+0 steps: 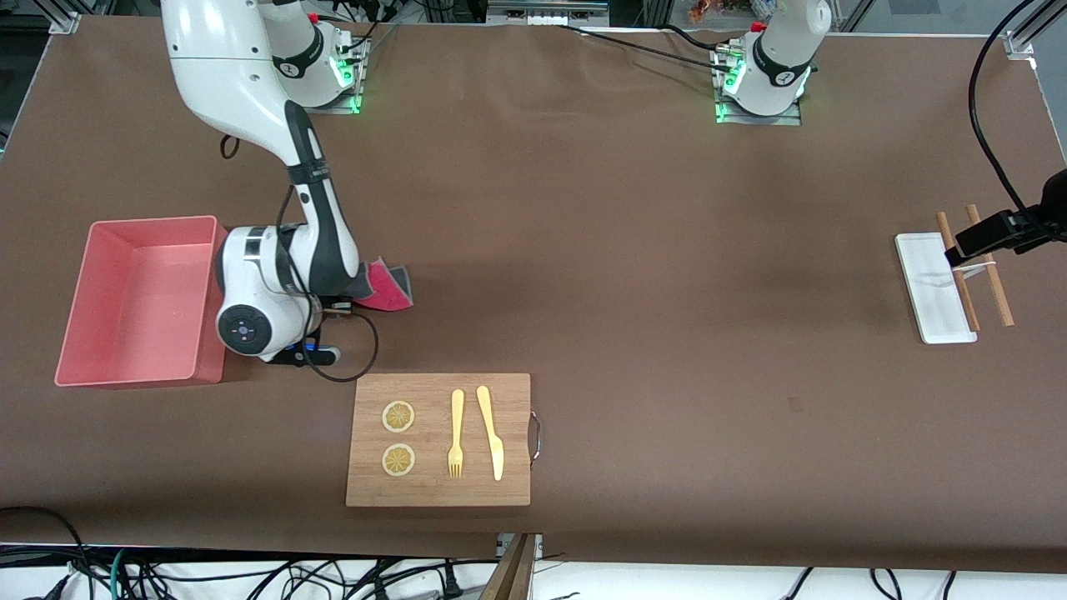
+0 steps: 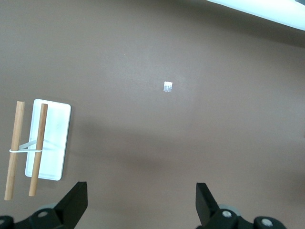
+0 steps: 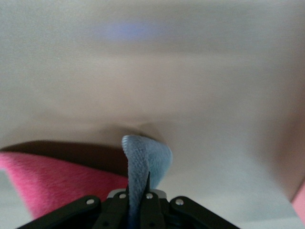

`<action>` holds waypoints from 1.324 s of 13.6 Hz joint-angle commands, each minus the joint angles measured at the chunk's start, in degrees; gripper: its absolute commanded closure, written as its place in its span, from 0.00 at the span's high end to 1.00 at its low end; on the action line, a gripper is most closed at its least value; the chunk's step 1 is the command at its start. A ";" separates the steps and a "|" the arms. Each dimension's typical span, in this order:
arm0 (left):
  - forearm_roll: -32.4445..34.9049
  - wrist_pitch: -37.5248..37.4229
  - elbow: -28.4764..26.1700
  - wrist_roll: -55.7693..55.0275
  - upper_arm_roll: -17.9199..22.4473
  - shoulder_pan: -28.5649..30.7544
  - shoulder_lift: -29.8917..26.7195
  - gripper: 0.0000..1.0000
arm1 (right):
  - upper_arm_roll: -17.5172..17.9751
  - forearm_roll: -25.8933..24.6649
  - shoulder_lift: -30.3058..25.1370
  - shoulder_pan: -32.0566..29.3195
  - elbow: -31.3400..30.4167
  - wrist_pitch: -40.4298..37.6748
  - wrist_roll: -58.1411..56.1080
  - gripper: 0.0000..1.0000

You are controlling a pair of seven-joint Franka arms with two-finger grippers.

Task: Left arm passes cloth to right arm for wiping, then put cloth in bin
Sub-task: 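Move the cloth over the pink bin with the right gripper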

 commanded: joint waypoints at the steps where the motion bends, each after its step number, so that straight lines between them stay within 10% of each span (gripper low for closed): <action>1: -1.27 -0.34 1.65 -0.15 -0.17 0.24 0.79 1.00 | -2.20 -0.65 -7.33 0.87 0.12 -6.13 -0.99 0.00; 10: -0.47 -0.34 1.65 0.46 -0.43 -0.28 0.88 1.00 | -21.17 -9.62 -14.21 0.17 2.14 -17.59 -29.42 0.00; 18: -0.65 -0.34 1.74 0.38 -0.52 -0.20 0.79 1.00 | -21.90 -11.30 -6.93 -11.43 1.44 -7.05 -43.78 0.00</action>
